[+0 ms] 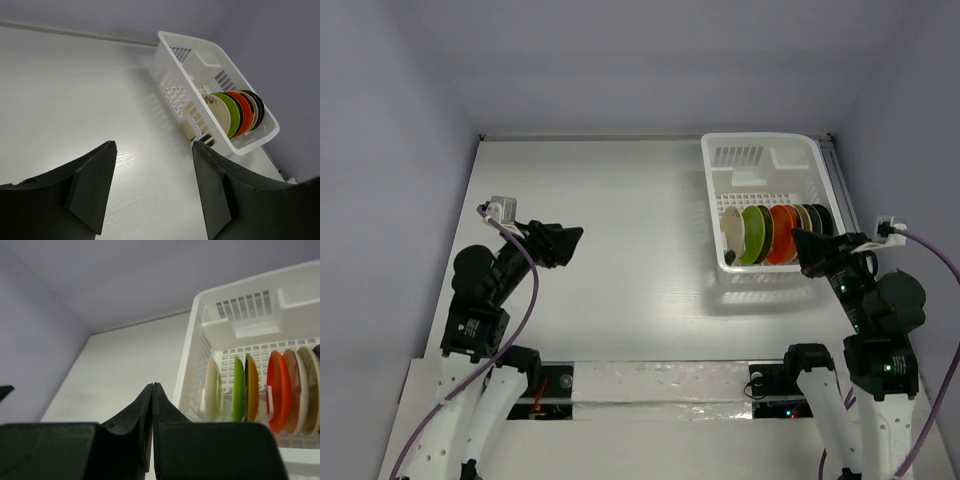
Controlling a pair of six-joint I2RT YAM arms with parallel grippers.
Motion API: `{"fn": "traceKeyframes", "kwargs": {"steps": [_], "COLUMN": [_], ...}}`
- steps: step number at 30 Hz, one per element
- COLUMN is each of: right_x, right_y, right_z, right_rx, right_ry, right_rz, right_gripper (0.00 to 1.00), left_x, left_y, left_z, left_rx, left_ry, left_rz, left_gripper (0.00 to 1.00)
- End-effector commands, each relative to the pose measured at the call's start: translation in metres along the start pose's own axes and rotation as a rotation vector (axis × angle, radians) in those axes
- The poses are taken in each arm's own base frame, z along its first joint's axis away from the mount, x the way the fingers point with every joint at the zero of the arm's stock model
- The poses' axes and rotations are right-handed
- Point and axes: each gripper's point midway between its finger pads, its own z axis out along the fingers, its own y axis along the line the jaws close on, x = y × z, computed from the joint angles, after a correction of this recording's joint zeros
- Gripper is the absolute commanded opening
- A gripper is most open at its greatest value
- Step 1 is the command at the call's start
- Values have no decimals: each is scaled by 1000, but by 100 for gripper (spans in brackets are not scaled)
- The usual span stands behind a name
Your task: Unload the plates from the dish rack
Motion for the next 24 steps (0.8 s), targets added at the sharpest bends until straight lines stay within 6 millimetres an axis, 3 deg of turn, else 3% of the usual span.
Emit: {"fn": "traceKeyframes", "kwargs": {"steps": [1, 7, 10, 11, 13, 14, 17, 18, 20, 22, 24], "right_x": [-4, 27, 36, 37, 48, 46, 71, 77, 83, 88, 98], "right_y": [-11, -31, -42, -41, -43, -50, -49, -45, -57, -63, -71], "right_z": [15, 54, 64, 67, 76, 79, 92, 96, 105, 112, 123], "right_rx": [48, 75, 145, 157, 182, 239, 269, 265, 325, 354, 385], "right_ry": [-6, 121, 155, 167, 214, 210, 300, 316, 325, 340, 363], "right_rz": [10, 42, 11, -2, -27, -48, -91, -101, -121, -133, -145], "right_gripper": [3, 0, 0, 0, 0, 0, 3, 14, 36, 45, 49], "left_x": [8, 33, 35, 34, 38, 37, 45, 49, 51, 49, 49], "left_y": [0, 13, 16, 16, 20, 21, 28, 31, 34, 34, 34], "left_z": [4, 7, 7, 8, 11, 12, 16, 16, 17, 16, 15], "left_rx": [33, 6, -7, -9, -24, -29, -51, -60, -72, -75, -77], "left_ry": [20, 99, 105, 104, 132, 137, 168, 175, 176, 163, 157], "left_rz": [18, -12, -8, -8, -10, 3, -1, -10, -18, -18, -21], "left_gripper": [59, 47, 30, 15, 0, 0, 0, 0, 0, 0, 11]}}
